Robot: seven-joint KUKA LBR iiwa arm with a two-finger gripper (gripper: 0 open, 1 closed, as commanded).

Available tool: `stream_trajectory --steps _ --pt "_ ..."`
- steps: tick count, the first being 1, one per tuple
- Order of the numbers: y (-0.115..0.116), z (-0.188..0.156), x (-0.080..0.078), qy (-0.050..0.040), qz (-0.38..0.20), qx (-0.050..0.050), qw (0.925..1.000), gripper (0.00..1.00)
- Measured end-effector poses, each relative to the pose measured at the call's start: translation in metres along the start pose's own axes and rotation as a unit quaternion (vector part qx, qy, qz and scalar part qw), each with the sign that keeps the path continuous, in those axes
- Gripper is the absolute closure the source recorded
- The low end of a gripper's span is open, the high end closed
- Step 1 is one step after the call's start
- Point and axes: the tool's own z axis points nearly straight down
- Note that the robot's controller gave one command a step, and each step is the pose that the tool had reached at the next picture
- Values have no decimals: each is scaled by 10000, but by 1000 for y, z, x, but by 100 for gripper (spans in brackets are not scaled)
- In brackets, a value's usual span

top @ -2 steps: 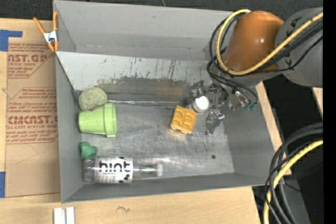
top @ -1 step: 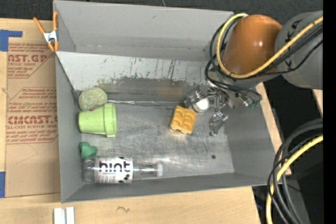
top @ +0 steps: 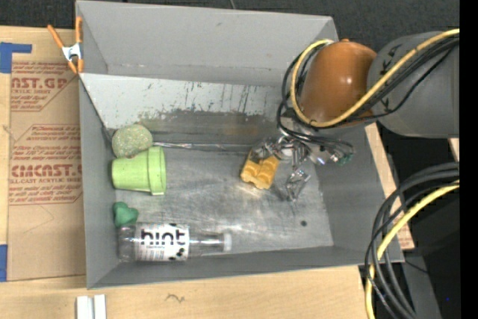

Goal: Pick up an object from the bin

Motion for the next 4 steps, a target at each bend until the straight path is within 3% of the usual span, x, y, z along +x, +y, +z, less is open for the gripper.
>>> stream_trajectory --steps 1,2,3,4 --pt "1 4 -13 -147 -1227 100 9923 100" --pt "1 4 -13 -145 -1226 99 9923 100" --pt "1 -88 -16 -8 -1225 13 9925 100" --pt "2 -56 -14 10 -1220 -20 9925 100"
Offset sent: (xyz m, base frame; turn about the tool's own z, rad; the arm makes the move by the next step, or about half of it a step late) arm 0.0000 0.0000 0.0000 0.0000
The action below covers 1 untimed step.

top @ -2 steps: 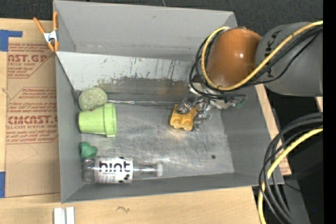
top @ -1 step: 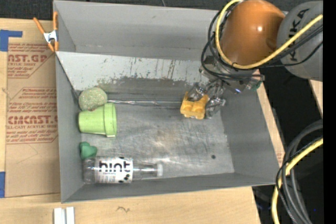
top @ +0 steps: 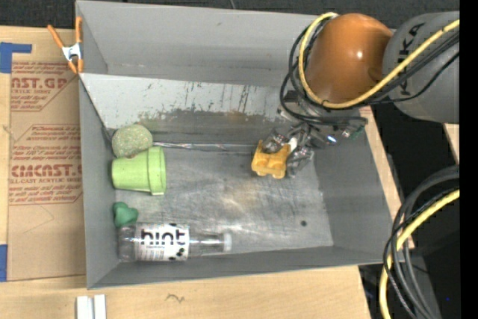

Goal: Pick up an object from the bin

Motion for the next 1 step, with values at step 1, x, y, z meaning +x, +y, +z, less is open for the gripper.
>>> stream_trajectory --steps 1 --pt "-1 -48 -3 -14 0 34 10000 100"
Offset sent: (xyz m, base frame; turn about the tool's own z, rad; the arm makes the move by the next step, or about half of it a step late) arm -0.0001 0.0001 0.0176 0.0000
